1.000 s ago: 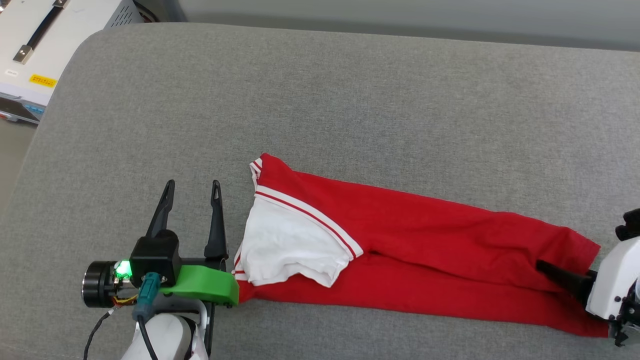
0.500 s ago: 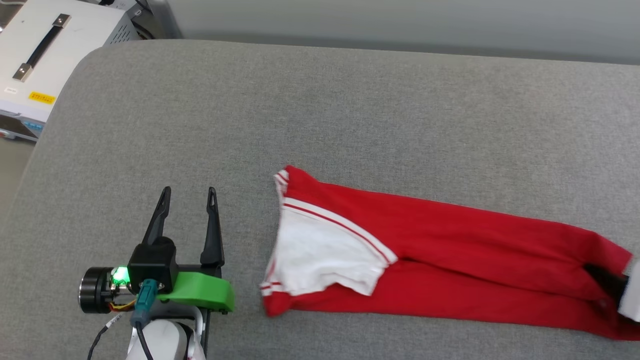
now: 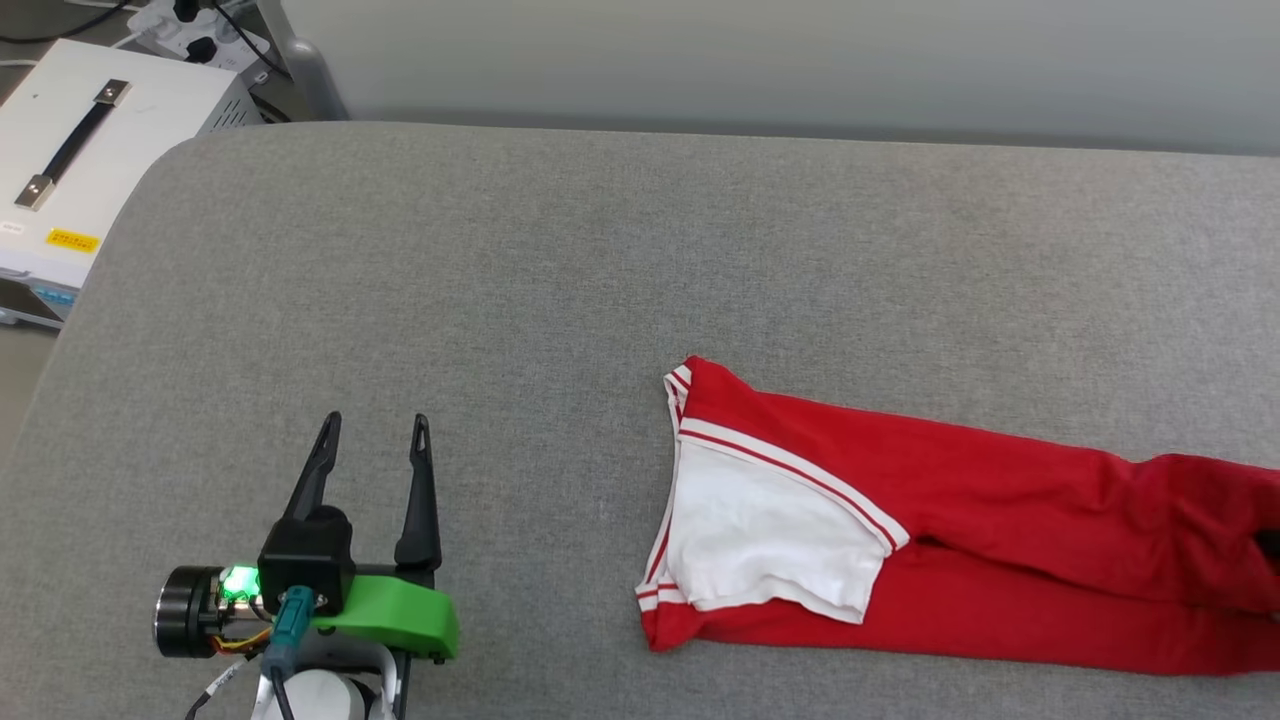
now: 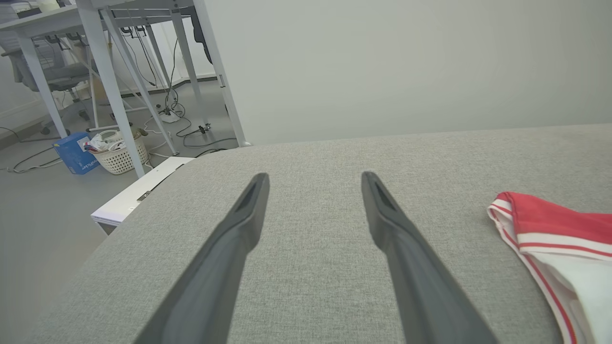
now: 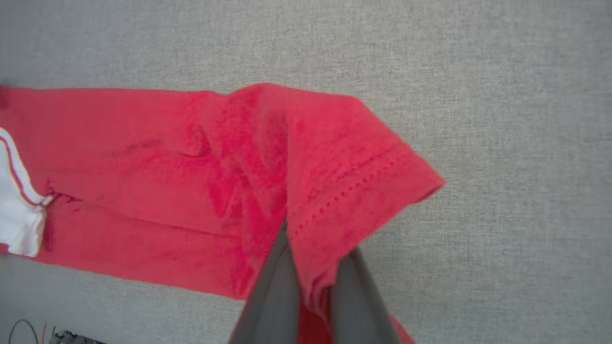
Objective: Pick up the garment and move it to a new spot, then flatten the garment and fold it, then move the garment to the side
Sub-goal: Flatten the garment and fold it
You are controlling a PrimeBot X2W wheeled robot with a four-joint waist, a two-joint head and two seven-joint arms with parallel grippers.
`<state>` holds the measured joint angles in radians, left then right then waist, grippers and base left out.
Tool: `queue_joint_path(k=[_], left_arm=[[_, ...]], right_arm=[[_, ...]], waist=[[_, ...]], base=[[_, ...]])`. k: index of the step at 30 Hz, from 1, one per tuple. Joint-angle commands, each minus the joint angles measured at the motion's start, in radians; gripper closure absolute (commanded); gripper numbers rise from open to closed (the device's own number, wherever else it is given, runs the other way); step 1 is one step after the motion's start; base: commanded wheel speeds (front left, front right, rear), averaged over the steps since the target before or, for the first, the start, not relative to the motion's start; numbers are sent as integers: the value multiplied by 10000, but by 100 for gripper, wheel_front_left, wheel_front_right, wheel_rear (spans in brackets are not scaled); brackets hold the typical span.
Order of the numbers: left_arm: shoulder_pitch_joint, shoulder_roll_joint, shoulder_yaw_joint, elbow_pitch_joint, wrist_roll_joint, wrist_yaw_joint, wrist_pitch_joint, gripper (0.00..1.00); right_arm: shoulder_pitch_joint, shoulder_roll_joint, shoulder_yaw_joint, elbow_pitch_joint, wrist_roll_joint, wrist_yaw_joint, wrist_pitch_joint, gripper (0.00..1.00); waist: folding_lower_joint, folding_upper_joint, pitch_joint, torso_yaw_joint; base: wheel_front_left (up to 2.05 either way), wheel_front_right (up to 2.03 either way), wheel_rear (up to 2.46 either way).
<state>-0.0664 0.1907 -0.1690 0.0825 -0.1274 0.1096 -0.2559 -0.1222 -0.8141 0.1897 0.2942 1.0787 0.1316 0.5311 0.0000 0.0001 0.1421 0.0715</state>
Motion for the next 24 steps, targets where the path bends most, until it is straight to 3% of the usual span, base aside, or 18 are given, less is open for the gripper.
queue_joint_path(k=[1, 6, 12, 17, 24], left_arm=[[165, -61, 62, 29, 120, -68, -59, 0], [165, -175, 156, 99, 268, -203, -59, 0], [1, -294, 243, 127, 406, -360, -59, 0], [-247, -411, 232, 133, 527, -494, -59, 0], [-581, -569, 363, 199, 600, -602, -59, 0]], right_arm=[[128, 25, 107, -376, 31, -9, 140, 100], [-154, 493, 607, -1976, -232, -9, 719, 100], [-1234, 1321, 1587, -3059, -949, -9, 1525, 100], [-2506, 2017, 2705, -3068, -1544, -9, 1897, 100], [-4294, 3144, 4370, -2176, -1844, -9, 1851, 100]], waist=[[0, -1, -59, -34], [0, -1, -103, -35], [0, -1, 66, 43], [0, -1, 367, 236], [0, -1, 841, 429]], base=[[0, 0, 0], [0, 0, 0], [0, 0, 0], [0, 0, 0], [0, 0, 0]])
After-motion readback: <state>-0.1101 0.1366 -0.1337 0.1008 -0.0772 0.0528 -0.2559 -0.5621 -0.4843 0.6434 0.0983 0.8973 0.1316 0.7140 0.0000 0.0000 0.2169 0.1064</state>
